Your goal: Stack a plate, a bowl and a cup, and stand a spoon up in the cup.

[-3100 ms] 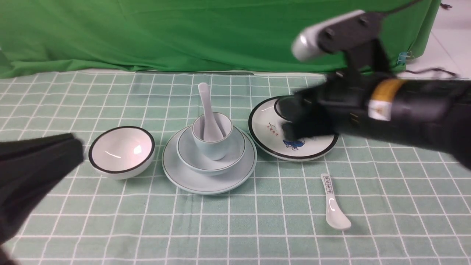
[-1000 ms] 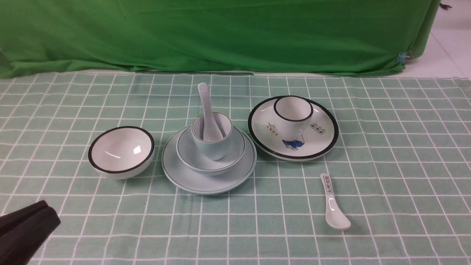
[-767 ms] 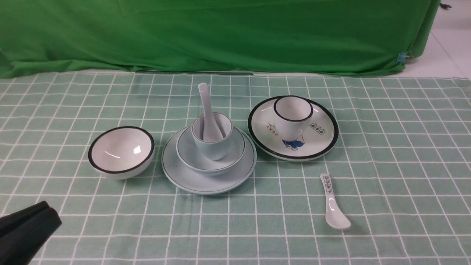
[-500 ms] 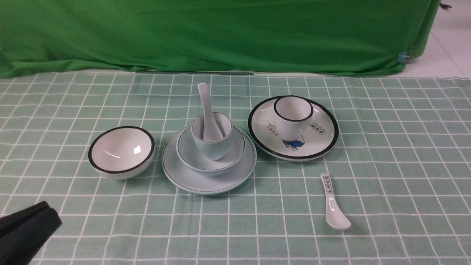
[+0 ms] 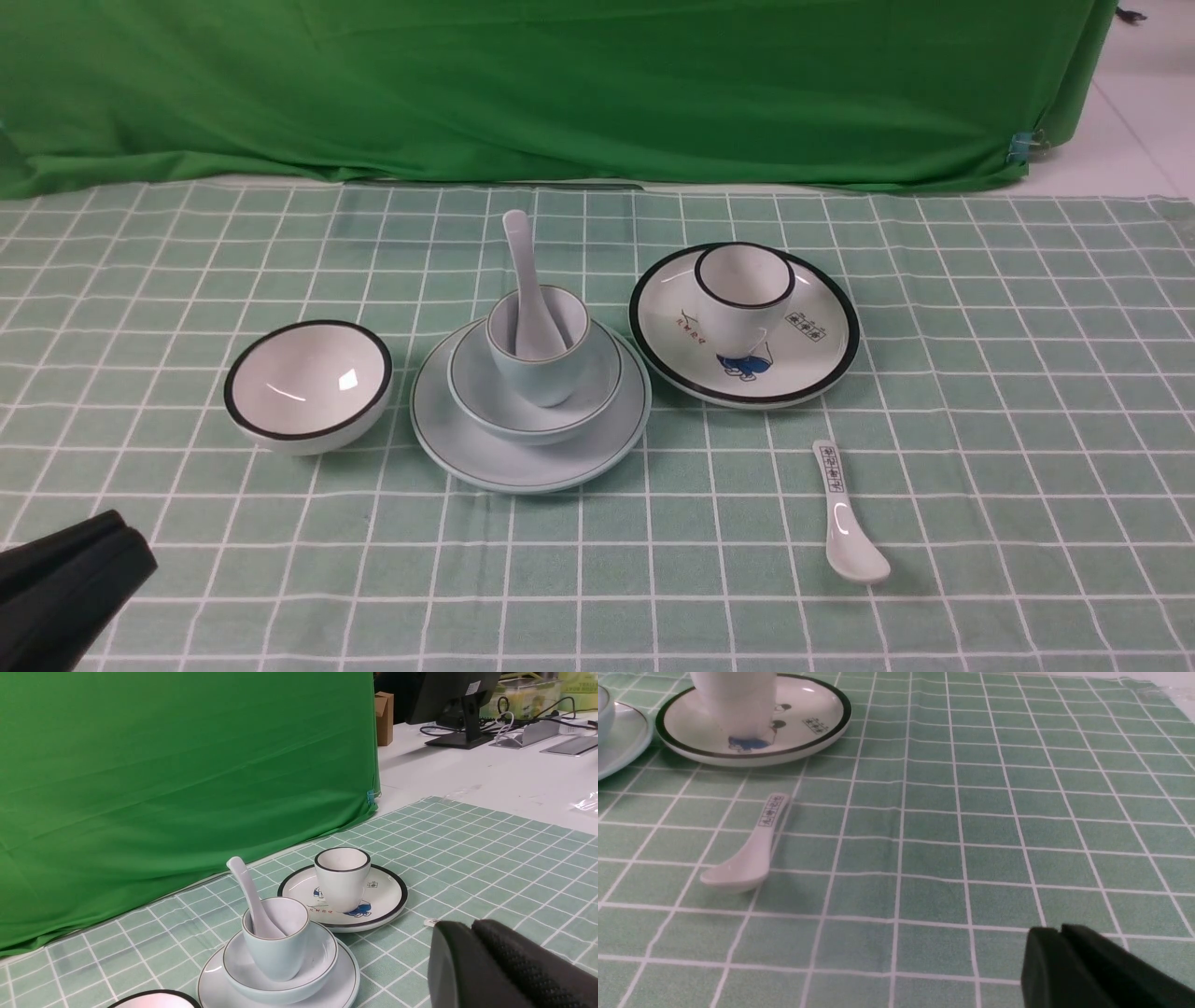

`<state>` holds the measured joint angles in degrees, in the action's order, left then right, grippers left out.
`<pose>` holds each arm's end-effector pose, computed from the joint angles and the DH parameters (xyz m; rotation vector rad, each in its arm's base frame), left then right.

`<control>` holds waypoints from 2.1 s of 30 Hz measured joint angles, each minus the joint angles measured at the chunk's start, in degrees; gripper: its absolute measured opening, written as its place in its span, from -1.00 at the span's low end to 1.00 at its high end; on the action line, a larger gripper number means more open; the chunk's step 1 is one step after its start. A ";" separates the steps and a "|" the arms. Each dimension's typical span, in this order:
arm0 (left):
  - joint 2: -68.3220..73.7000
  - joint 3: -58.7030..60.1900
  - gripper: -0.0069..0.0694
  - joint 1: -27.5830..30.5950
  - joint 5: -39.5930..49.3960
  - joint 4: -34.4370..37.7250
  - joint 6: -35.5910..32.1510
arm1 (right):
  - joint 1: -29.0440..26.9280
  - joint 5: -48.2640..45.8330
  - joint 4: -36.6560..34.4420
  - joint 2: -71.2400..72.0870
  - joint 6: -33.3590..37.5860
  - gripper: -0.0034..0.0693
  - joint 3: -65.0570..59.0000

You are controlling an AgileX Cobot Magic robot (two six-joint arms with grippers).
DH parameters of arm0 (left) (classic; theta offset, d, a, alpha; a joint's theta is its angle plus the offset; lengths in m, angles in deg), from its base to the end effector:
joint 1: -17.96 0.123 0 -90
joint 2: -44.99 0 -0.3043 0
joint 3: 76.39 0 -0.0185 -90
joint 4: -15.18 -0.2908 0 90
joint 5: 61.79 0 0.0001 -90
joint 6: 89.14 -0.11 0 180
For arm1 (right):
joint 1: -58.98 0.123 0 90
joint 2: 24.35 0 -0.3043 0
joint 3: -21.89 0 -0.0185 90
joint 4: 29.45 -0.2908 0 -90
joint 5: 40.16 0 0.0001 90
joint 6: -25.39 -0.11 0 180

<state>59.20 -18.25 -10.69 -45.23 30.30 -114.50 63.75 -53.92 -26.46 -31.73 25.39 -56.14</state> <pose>0.0717 -0.0485 0.3065 0.5792 1.4379 -0.3037 0.0950 0.0065 0.1862 -0.1067 1.7272 0.0133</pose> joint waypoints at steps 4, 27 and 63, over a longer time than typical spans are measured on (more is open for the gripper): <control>0.00 0.00 -0.79 0.00 0.00 0.00 0.00 | 0.00 0.00 0.00 0.00 0.00 -0.70 0.00; 0.05 0.00 -0.77 2.04 0.04 -3.95 1.61 | 0.00 0.05 0.00 0.00 0.00 -0.53 0.00; -6.83 19.96 -0.77 32.18 -2.92 -6.83 14.96 | 0.00 0.06 0.00 0.00 0.00 -0.32 0.00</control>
<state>52.37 1.71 21.49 -48.15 23.47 -99.54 63.75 -53.86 -26.46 -31.73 25.39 -56.14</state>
